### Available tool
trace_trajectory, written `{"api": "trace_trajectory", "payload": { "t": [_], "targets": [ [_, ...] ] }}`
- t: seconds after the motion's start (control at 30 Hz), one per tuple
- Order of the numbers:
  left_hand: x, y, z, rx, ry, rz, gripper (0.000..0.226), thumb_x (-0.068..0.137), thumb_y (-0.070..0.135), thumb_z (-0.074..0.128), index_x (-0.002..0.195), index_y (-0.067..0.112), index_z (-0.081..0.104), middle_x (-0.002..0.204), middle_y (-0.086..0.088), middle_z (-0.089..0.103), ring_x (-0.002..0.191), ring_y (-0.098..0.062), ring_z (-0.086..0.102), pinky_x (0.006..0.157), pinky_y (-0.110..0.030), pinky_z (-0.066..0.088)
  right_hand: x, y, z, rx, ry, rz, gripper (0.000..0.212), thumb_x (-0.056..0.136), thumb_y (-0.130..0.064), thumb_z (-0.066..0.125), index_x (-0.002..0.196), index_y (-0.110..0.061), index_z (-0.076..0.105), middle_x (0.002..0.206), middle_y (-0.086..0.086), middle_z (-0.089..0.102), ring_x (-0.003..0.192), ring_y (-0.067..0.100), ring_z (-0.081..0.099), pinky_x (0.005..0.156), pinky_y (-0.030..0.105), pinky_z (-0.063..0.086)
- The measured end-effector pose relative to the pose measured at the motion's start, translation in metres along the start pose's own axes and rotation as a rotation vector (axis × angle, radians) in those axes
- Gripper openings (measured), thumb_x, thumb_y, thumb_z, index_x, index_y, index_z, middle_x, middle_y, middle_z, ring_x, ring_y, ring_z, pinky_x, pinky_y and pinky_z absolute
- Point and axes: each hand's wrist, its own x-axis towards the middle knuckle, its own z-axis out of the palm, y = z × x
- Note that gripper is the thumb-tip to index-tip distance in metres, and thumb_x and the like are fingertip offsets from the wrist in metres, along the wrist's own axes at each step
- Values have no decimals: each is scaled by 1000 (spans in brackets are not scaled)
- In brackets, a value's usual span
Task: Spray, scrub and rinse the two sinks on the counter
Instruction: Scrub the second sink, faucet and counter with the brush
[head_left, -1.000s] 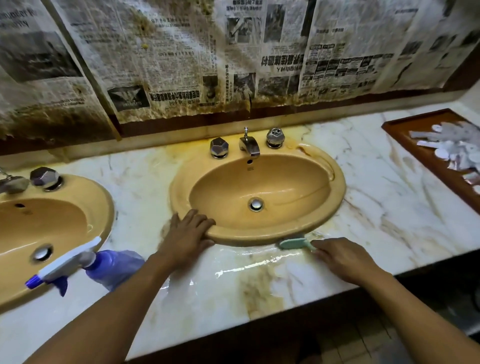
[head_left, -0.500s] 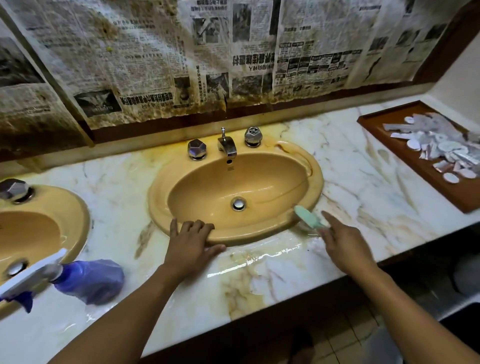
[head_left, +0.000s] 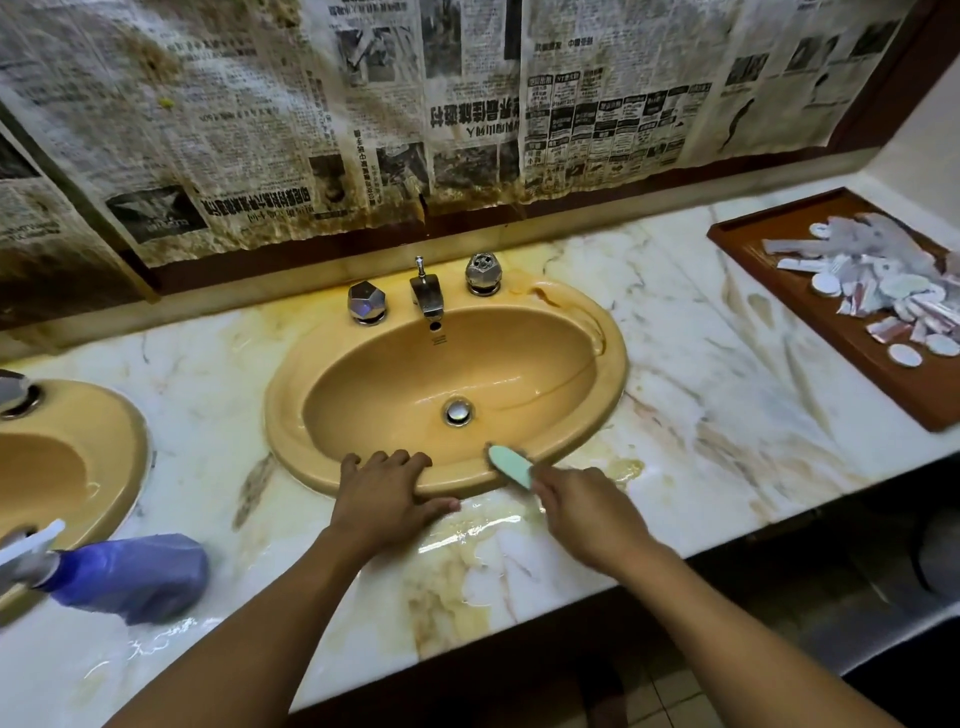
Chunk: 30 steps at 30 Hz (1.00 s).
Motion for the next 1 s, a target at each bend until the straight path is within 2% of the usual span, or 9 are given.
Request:
{"api": "trace_trajectory", "payload": {
  "t": [0.07,0.23,0.4,0.47,0.57,0.63,0.7,0.9,1.0],
  "targets": [
    [2,0,-1,-8,3,3,98,70,101,13,136,40,52,127,12,61,121,-18,55,100,-46,29,0,10,-3,-37,31,0,30,106,-32,42,126,-30,65,107,9,73,100,37,65,71,40,46],
    [-1,9,7,-25,100,-49,105,68,104,7,129,38,61,118,9,64,112,-22,59,100,-47,32,20,96,-44,95,255,287,29,104,-23,48,121,-22,72,108,14,75,101,42,65,79,44,53],
    [-4,29,16,-39,249,-134,88,74,101,29,112,33,68,105,8,66,101,-25,61,102,-50,34,4,68,-10,117,93,20,37,106,-34,48,140,-30,62,112,10,75,106,34,66,82,40,52],
    [-6,35,20,-49,295,-160,85,75,100,34,110,31,69,104,7,66,101,-26,60,104,-51,33,11,88,-14,332,215,161,30,105,-29,51,128,-28,71,107,4,77,102,32,67,82,36,51],
    [-6,47,20,-44,301,-234,87,73,101,35,110,30,68,105,6,64,106,-26,60,111,-56,29,12,106,-14,888,358,580,30,103,-23,49,92,-29,76,65,0,58,62,29,55,59,33,48],
    [-4,55,16,-33,278,-281,89,70,104,33,110,31,67,105,7,63,109,-25,59,114,-58,25,4,85,-1,1148,218,700,28,103,-17,49,89,-18,72,59,1,39,46,18,35,44,24,32],
    [-1,61,12,-12,220,-297,92,69,106,29,112,33,66,108,8,63,113,-23,58,115,-60,22,6,68,6,1227,223,722,29,102,-14,47,84,-12,70,61,3,34,46,17,28,42,22,25],
    [4,69,-4,11,-16,-335,98,68,106,18,130,39,54,127,11,56,129,-19,49,112,-70,14,77,111,-43,1242,365,836,22,91,-18,52,71,-19,60,63,0,47,50,21,41,49,25,38],
    [8,73,-12,-4,-101,-338,100,66,107,17,135,42,49,130,12,52,133,-18,45,112,-73,12,67,88,-25,1144,402,818,28,86,-33,45,68,-29,67,66,0,55,62,26,51,55,44,56]
  ]
}}
